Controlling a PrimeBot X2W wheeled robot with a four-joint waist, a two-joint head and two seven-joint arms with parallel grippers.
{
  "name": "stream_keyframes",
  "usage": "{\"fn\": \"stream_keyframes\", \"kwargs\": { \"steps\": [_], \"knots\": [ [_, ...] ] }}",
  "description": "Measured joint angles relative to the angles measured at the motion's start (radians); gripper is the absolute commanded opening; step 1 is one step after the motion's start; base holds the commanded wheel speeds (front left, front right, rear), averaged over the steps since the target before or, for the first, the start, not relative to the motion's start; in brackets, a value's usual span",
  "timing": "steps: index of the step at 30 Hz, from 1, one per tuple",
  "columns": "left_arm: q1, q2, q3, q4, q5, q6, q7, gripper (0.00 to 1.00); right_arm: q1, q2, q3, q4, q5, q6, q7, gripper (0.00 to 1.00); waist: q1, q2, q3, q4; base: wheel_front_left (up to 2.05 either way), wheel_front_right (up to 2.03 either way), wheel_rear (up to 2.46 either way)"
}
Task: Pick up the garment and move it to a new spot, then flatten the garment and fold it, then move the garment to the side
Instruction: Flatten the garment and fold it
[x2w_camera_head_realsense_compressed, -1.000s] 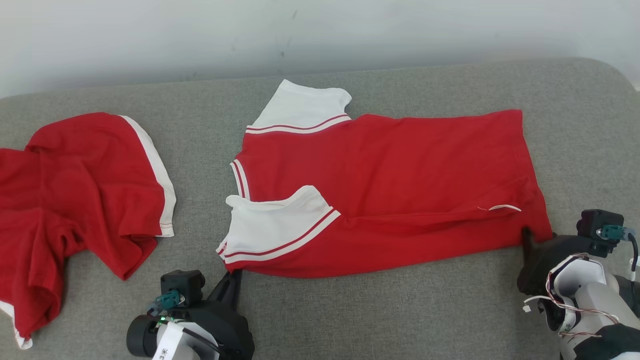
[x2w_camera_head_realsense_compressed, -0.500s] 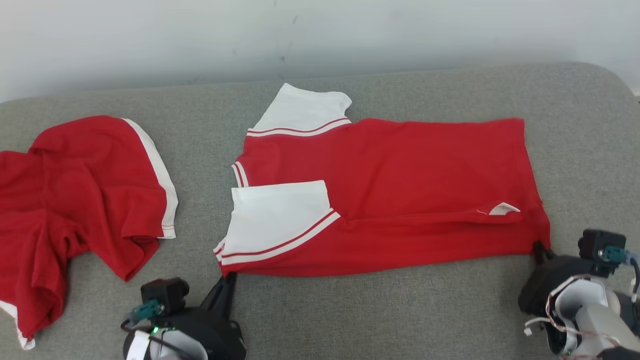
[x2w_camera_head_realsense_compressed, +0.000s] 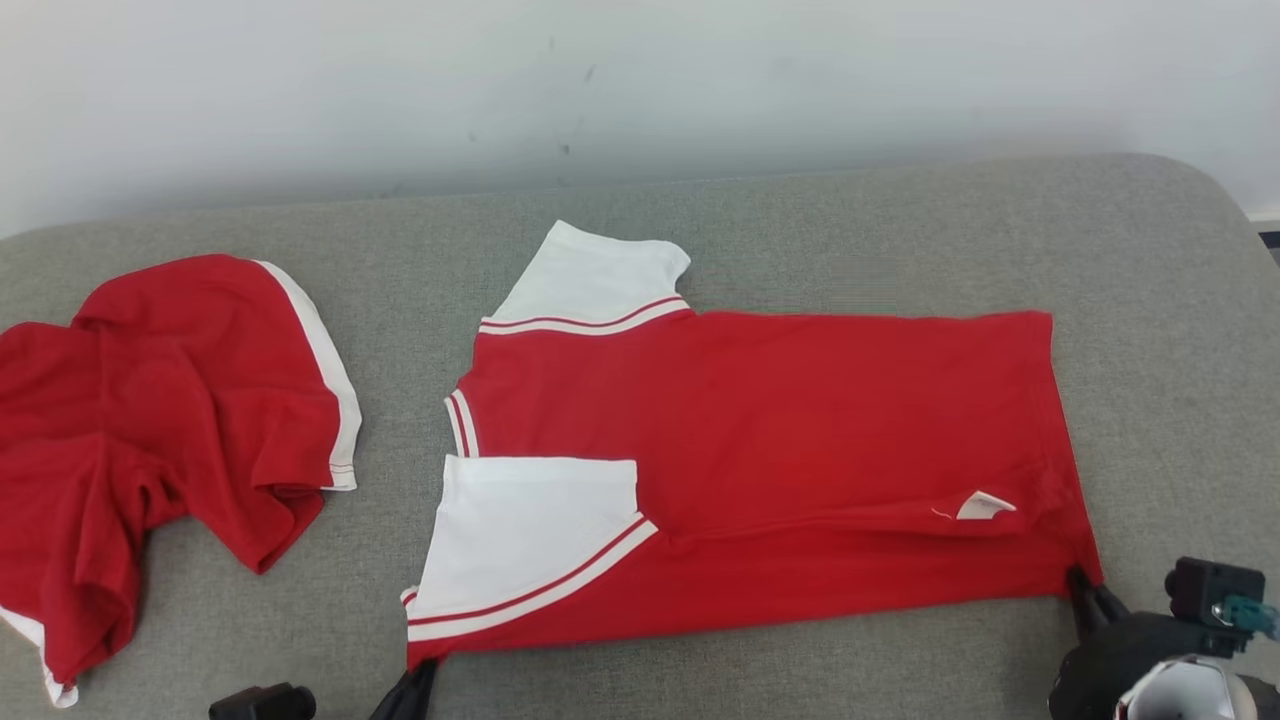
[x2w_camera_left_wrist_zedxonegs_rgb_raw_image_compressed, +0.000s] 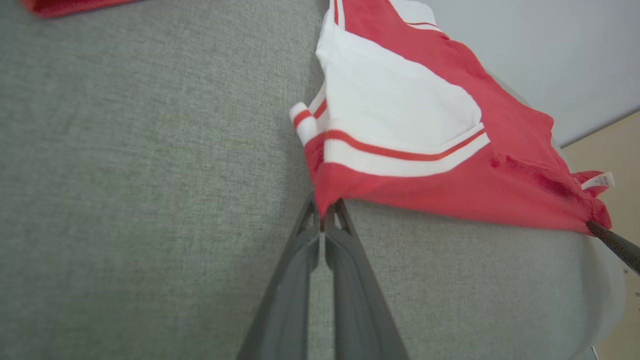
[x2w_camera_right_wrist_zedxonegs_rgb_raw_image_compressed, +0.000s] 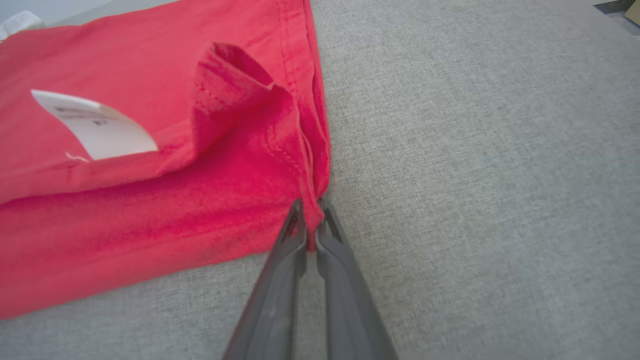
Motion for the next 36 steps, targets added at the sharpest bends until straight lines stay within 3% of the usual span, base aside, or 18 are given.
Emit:
{"fn": "stream_keyframes", "kwargs": {
  "steps": [11,19,25,26,27,28,29,36],
  "knots": [
    [0.201,0.091,-0.006,-0.298,-0.119,-0.001,0.104,0.0,0.23,-0.028,-0.032,-0.273,0.051,0.017,0.085,0.0,-0.0001,-0.0001,-0.032,0.015,0.0,0.0,0.0],
    [0.292,0.126,-0.021,-0.445,-0.176,0.001,0.214,0.0,0.352,-0.045,-0.048,-0.449,0.05,-0.025,0.185,0.0,-0.0001,-0.0001,-0.036,0.009,0.0,0.0,0.0],
    [0.31,0.152,-0.007,-0.482,-0.186,0.056,0.294,0.0,0.394,-0.048,-0.047,-0.528,0.05,-0.057,0.271,0.0,0.0001,-0.0001,-0.028,0.005,0.0,0.0,0.0],
    [0.311,0.152,-0.008,-0.487,-0.188,0.067,0.307,0.0,0.394,-0.05,-0.048,-0.539,0.048,-0.062,0.28,0.04,0.0001,0.0,-0.027,0.004,0.0,0.0,0.0],
    [0.314,0.152,-0.008,-0.491,-0.191,0.079,0.323,0.21,0.394,-0.052,-0.049,-0.552,0.047,-0.067,0.29,0.23,0.0001,-0.0001,-0.025,0.003,0.0,0.0,0.0],
    [0.32,0.151,-0.008,-0.493,-0.196,0.093,0.34,0.44,0.394,-0.055,-0.05,-0.563,0.043,-0.068,0.299,0.55,0.0001,-0.0001,-0.023,0.002,0.0,0.0,0.0],
    [0.326,0.151,-0.01,-0.493,-0.2,0.108,0.357,1.0,0.394,-0.056,-0.053,-0.573,0.041,-0.074,0.307,1.0,0.0001,-0.0001,-0.021,0.002,0.0,0.0,0.0],
    [0.342,0.185,0.022,-0.513,-0.182,0.204,0.42,1.0,0.406,-0.076,-0.084,-0.623,0.022,-0.094,0.372,1.0,0.0001,-0.0001,-0.011,0.003,0.0,0.0,0.0]
  ]
}}
